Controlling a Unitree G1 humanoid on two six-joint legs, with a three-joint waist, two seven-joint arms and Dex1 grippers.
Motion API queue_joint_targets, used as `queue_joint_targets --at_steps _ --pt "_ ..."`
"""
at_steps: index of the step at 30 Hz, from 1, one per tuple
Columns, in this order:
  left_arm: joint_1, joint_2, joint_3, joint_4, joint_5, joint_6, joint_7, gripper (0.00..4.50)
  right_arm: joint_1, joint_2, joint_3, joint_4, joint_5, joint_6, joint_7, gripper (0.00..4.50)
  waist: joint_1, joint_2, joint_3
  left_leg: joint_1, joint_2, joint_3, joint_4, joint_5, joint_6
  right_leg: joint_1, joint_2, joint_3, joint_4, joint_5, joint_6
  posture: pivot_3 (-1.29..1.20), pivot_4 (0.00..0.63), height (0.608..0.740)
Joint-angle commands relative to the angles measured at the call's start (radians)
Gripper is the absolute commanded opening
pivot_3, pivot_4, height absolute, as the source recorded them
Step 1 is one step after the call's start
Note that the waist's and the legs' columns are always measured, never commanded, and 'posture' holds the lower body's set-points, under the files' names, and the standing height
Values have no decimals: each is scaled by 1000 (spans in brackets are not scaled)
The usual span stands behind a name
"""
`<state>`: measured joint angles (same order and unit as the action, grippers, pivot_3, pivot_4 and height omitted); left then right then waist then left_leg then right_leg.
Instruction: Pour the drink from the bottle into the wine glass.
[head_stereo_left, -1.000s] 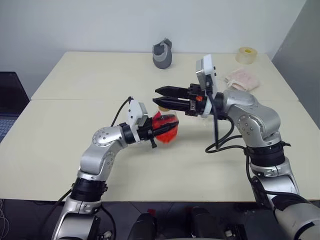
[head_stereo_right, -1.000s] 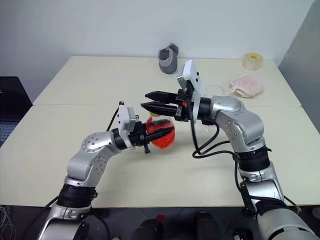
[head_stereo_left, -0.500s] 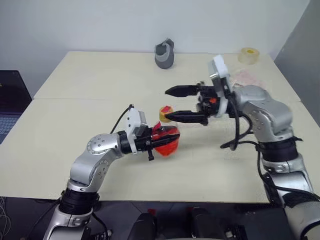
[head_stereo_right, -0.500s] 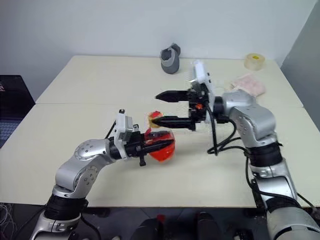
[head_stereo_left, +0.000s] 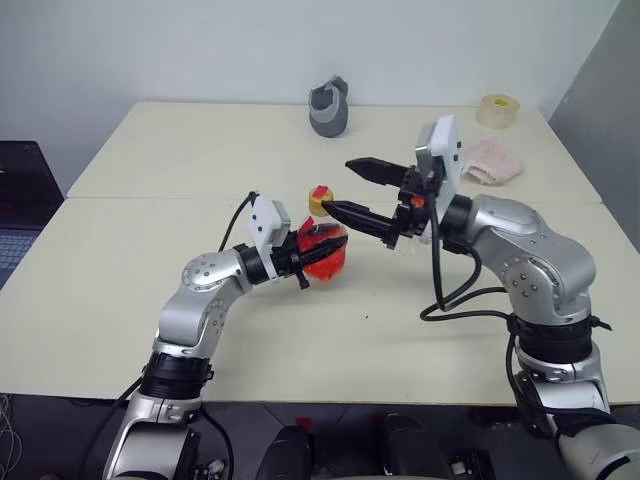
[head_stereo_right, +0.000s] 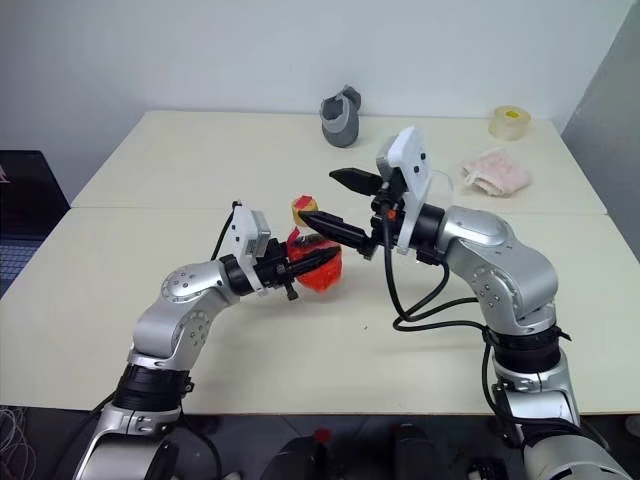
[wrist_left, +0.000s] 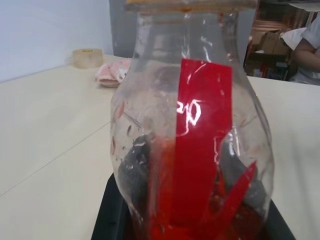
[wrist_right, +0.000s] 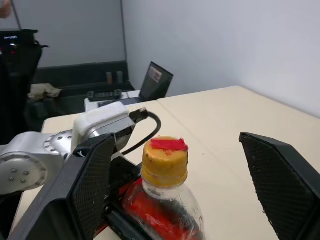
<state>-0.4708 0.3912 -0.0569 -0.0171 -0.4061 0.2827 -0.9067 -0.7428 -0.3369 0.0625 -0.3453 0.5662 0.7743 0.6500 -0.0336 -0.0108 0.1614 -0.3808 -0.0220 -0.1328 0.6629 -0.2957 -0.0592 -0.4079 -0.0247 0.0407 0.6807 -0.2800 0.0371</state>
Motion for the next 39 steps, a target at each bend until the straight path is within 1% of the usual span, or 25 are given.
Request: queue_joint_targets --at_steps 1,9,16,21,25,33,39 --pt "-48 -11 -2 7 8 -47 -12 1042 -52 24 16 6 -30 -35 -31 4229 -1 0 0 0 0 0 0 0 0 0 0 0 0 0 0 0 150 740" --pt "-50 -16 -11 13 11 -57 -26 1042 -68 36 81 60 -106 -65 -36 4229 -1 0 0 0 0 0 0 0 0 0 0 0 0 0 0 0 150 740" --pt "-62 -16 -7 18 12 -58 -30 1042 -88 39 68 125 -147 -85 -56 4229 -1 0 0 0 0 0 0 0 0 0 0 0 0 0 0 0 150 740" --pt "-70 -9 -3 32 13 -62 -37 1042 -90 30 24 117 -116 -60 -54 4229 -2 0 0 0 0 0 0 0 0 0 0 0 0 0 0 0 150 740" --pt "-57 -6 -3 14 10 -55 -34 1042 -55 -6 -5 76 -93 -24 -60 4229 -1 0 0 0 0 0 0 0 0 0 0 0 0 0 0 0 150 740" --pt "-34 3 3 -20 0 -39 -26 1042 48 -135 -60 -12 -36 32 -26 4229 1 0 0 0 0 0 0 -1 1 0 0 0 0 0 0 0 150 740" --pt "-29 2 -2 -25 2 -43 -24 1042 57 -142 -60 -42 35 58 19 4229 -6 0 0 0 1 0 0 -1 2 0 1 0 0 0 0 0 150 740"
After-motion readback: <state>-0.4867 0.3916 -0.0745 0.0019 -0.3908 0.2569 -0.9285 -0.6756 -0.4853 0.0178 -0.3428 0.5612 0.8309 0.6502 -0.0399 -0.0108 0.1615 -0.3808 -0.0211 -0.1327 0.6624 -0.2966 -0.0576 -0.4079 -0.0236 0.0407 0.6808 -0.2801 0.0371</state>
